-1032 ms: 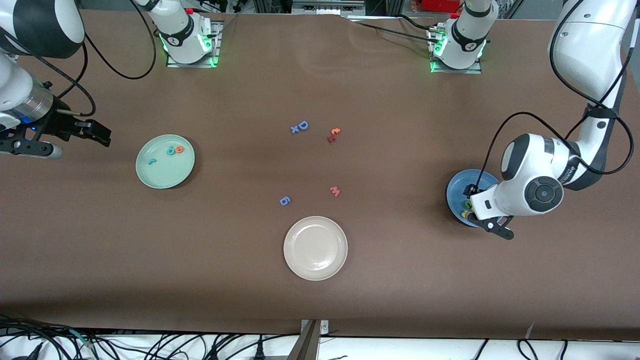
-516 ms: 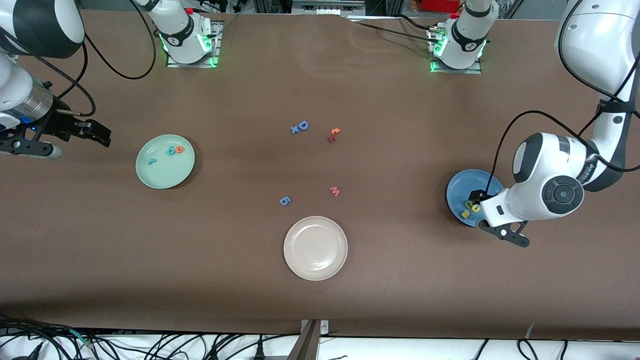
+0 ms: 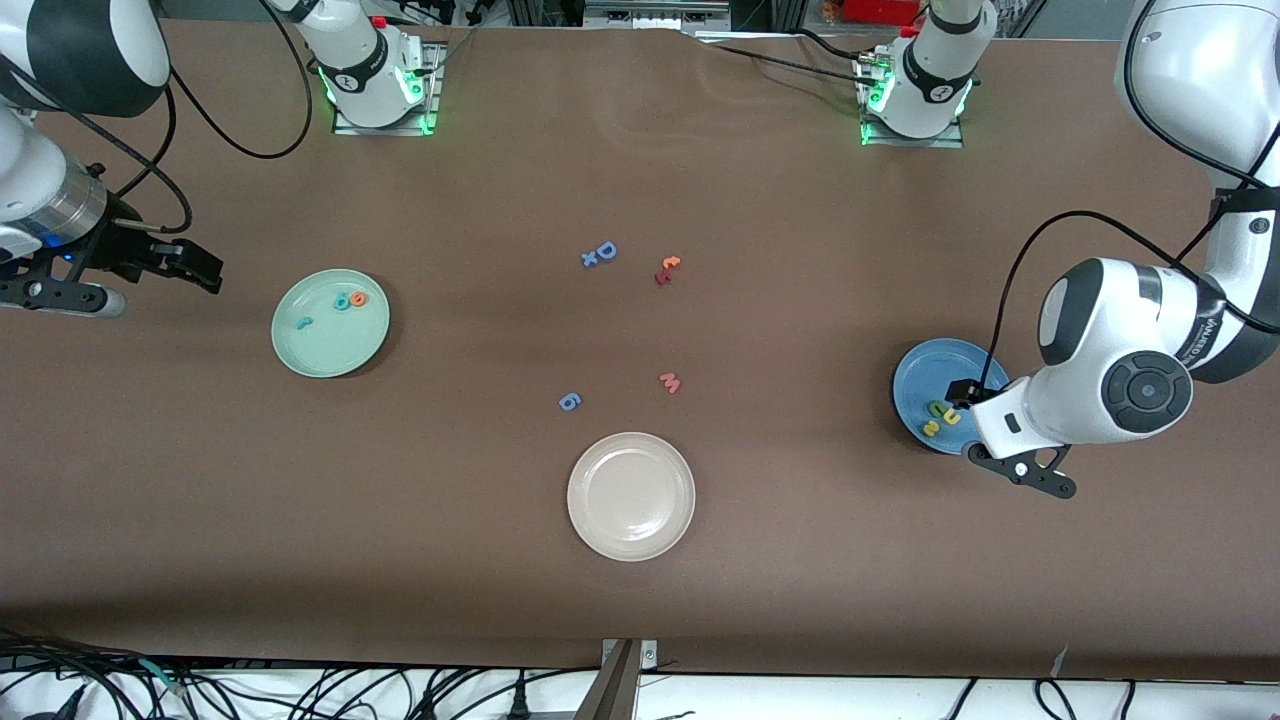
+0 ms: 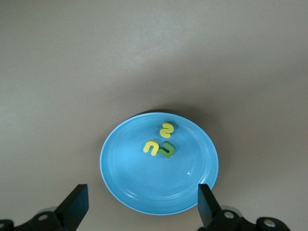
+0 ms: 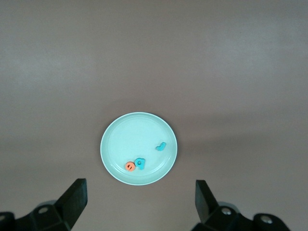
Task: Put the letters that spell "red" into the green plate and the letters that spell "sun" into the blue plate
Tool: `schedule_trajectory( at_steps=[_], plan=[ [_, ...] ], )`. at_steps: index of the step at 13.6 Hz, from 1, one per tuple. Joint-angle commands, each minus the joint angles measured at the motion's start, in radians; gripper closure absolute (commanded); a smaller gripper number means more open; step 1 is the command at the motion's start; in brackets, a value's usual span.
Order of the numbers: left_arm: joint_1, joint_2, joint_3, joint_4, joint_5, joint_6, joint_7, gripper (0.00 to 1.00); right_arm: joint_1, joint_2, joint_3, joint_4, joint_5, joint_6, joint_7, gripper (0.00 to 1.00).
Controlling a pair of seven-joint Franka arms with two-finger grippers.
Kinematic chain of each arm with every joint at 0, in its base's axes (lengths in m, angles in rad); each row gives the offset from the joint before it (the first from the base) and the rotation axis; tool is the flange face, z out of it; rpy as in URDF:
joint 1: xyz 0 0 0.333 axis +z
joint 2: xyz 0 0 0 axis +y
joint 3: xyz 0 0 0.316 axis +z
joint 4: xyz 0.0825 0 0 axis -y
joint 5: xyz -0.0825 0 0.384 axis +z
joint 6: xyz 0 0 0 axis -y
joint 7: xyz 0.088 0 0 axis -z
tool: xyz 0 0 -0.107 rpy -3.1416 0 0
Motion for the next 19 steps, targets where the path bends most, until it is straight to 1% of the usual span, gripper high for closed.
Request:
schedule_trajectory(
  at_steps=[1,3,4,7,10,14,16,19],
  plan=[
    [-0.08,-0.029,0.113,0.039,-0.101,-0.039,-0.003,0.0,-0.003,-0.017,0.0,-0.018,0.017,0.015,-0.002,0.01],
    [-0.142,-0.071,0.233,0.038,-0.213,-0.04,-0.003,0.0,-0.003,-0.017,0.001,-0.018,0.019,0.022,-0.002,0.0],
    [-0.159,-0.094,0.268,0.036,-0.237,-0.045,-0.003,0.0,-0.003,-0.017,0.0,-0.015,0.019,0.022,-0.003,0.0],
    [-0.162,-0.155,0.285,0.024,-0.247,-0.054,-0.003,0.0,-0.003,-0.014,-0.002,-0.01,0.046,0.025,-0.003,0.0],
    [-0.206,-0.217,0.366,0.007,-0.287,-0.063,-0.001,0.0,-0.003,-0.014,-0.003,-0.01,0.053,0.026,-0.003,0.0],
    [-0.234,-0.331,0.368,-0.005,-0.299,-0.141,-0.003,0.0,-0.003,-0.014,-0.002,-0.01,0.053,0.025,-0.003,0.0],
    [-0.255,-0.405,0.385,-0.048,-0.301,-0.155,-0.003,0.0,-0.001,-0.013,-0.002,-0.009,0.053,0.025,-0.003,0.0],
    [-0.243,-0.479,0.385,-0.118,-0.304,-0.152,-0.001,0.0,-0.001,-0.011,-0.002,-0.003,0.053,0.02,-0.003,0.0]
  ],
)
